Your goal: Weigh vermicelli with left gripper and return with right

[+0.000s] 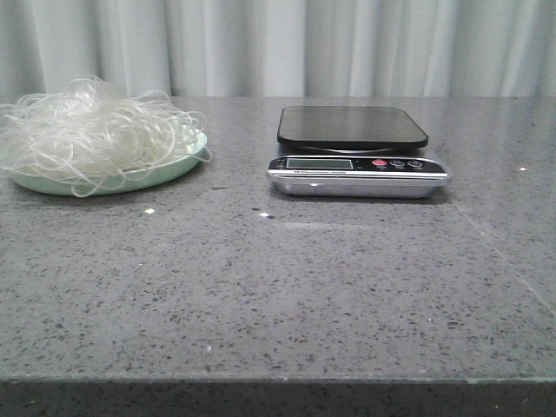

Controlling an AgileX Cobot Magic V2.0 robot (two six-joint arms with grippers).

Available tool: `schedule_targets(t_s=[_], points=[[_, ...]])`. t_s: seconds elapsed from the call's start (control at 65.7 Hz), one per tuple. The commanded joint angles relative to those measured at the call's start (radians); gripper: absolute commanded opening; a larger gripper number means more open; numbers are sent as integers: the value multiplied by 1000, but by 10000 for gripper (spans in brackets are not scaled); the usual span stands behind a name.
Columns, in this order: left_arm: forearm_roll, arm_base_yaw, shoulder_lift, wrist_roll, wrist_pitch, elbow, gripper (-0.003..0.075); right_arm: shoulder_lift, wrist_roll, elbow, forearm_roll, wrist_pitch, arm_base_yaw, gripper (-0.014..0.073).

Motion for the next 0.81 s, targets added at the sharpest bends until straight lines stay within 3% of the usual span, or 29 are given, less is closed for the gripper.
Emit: schedule_targets(t_s=[0.0,0.259,0.32,0.441,0.517,0.791], points=[[-16,-1,13,1,-80,-24,145,-79,-15,37,-2,-101,-8,580],[-16,-1,13,1,-80,-24,145,-216,-15,144,-2,-205,-8,551],[-16,-1,13,1,-80,-24,145,-223,-15,147,-2,-207,-8,465],[-16,-1,13,1,-80,-24,145,-223,-15,147,-2,-200,-8,120],[-16,-1,13,1,-80,-24,145,-223,-15,147,-1,-200,-8,181],[-16,-1,13,1,-77,-24,145,-223,-15,147,0,-166,-8,181]])
